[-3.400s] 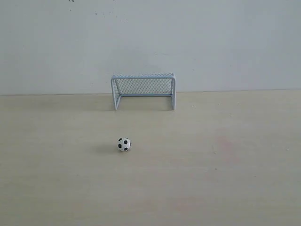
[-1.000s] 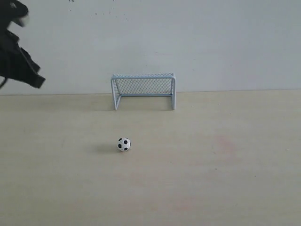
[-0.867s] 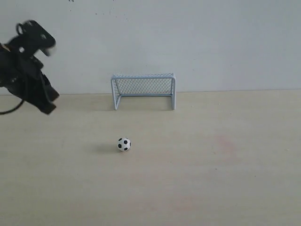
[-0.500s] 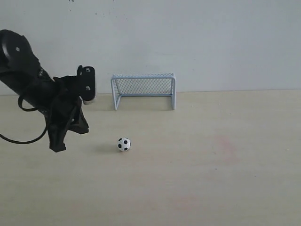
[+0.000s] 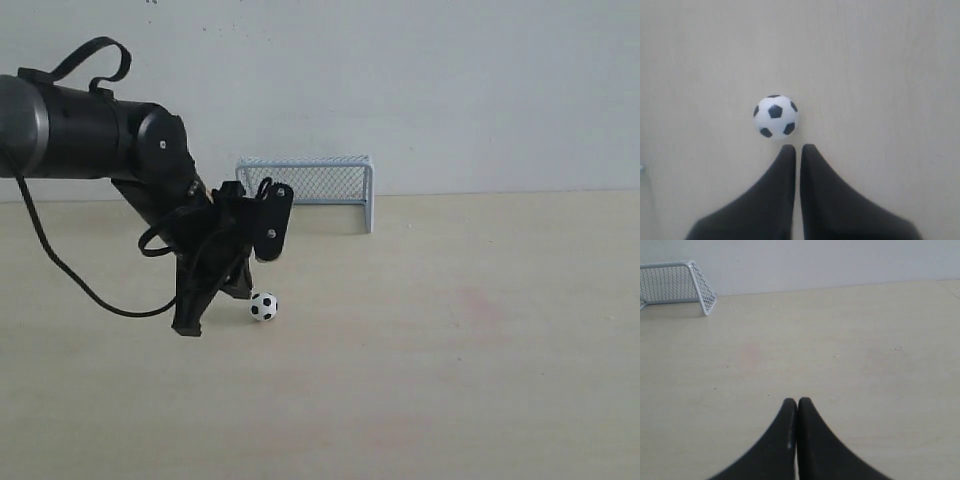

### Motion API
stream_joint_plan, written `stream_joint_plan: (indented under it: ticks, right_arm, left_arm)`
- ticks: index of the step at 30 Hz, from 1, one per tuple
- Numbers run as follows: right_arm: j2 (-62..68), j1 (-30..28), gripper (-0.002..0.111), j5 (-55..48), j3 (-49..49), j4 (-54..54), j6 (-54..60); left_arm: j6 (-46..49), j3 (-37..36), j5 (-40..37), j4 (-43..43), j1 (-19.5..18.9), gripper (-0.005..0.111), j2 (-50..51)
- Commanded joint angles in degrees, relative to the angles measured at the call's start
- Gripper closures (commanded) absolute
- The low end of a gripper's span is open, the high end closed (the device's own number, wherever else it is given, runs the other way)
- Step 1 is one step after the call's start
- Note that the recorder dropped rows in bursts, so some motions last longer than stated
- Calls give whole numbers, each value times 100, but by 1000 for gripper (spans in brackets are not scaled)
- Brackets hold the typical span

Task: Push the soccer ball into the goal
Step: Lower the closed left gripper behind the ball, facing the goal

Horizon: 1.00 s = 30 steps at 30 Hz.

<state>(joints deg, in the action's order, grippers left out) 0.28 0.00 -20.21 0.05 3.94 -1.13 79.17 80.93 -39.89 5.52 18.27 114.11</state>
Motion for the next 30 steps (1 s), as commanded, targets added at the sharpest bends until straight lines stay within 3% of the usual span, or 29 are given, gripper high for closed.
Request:
stream_joint_plan:
  ticks: [1, 30]
  right_arm:
    - [-28, 4, 108, 31, -5, -9, -4]
    - [-28, 4, 108, 20, -5, -9, -4]
  left_arm:
    - [57, 41, -337, -352, 26, 102, 164]
    - [310, 41, -40, -42, 26, 102, 730]
